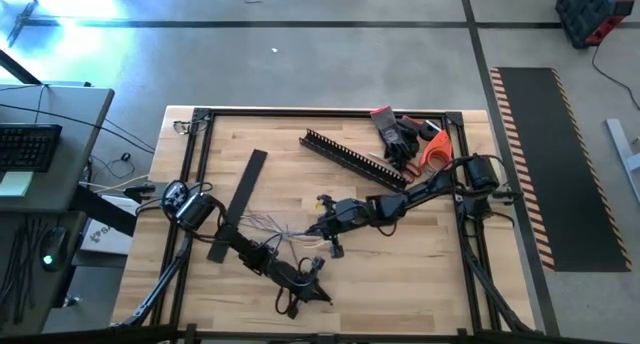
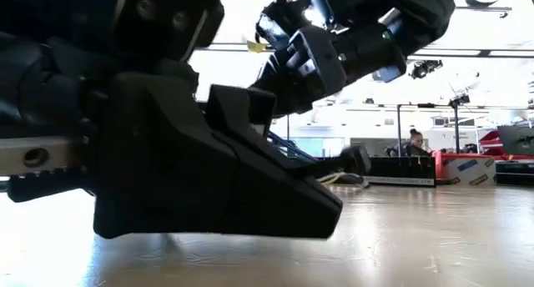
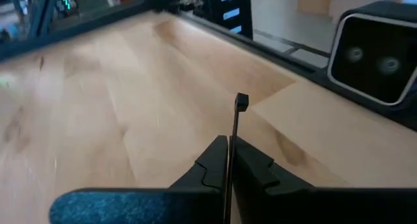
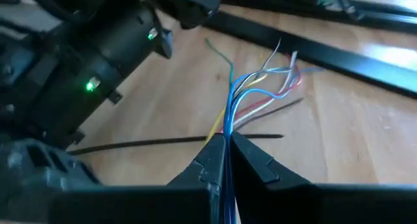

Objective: Ziptie cables
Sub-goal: Wrap the black zip tie on the cables

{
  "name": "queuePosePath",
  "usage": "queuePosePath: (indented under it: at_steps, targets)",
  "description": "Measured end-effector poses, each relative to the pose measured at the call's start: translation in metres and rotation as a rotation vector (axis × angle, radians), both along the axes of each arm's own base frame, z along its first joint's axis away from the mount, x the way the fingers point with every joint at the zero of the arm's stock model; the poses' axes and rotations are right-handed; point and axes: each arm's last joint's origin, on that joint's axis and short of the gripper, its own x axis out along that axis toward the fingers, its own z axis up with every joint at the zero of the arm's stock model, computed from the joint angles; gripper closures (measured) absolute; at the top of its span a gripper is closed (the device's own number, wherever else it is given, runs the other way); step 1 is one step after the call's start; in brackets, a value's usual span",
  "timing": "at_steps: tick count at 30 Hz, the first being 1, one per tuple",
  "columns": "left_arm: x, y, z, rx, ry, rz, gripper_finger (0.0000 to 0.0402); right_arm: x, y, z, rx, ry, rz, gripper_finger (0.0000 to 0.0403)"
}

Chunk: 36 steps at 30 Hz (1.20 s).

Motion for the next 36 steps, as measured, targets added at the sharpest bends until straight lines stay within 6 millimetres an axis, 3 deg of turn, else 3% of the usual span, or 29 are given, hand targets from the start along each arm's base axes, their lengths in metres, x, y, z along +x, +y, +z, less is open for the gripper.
queuePosePath:
  at_steps: [5, 9, 15, 19, 25, 27, 32, 36]
  targets:
    - [-0.001, -0.005, 0.004, 0.022, -0.065, -0.025, 0.0401, 0.001, -0.001, -0.019, 0.033, 0.078, 0.009, 0.0388]
    - [-0.002, -0.006, 0.004, 0.023, -0.077, -0.025, 0.0401, 0.000, -0.007, -0.025, 0.026, 0.120, 0.014, 0.0330]
    - [-0.005, -0.011, 0.008, 0.054, -0.148, 0.015, 0.0401, -0.011, -0.021, 0.005, -0.052, 0.148, 0.098, 0.0218]
    - [-0.009, -0.012, 0.015, 0.106, -0.263, 0.085, 0.0401, -0.037, -0.027, 0.010, -0.117, 0.218, 0.087, 0.0183]
    - [-0.029, -0.001, 0.028, 0.064, -0.492, 0.134, 0.0401, -0.081, -0.032, -0.009, -0.110, 0.284, 0.055, 0.0186]
    - [-0.031, 0.003, 0.030, 0.077, -0.492, 0.117, 0.0401, -0.092, -0.034, -0.020, -0.112, 0.337, 0.039, 0.0191]
    - [-0.028, 0.010, 0.030, 0.068, -0.493, 0.083, 0.0402, -0.102, -0.037, -0.034, -0.120, 0.372, 0.002, 0.0213]
    - [-0.022, 0.016, 0.032, 0.044, -0.500, 0.059, 0.0402, -0.102, -0.036, -0.040, -0.087, 0.374, 0.006, 0.0262]
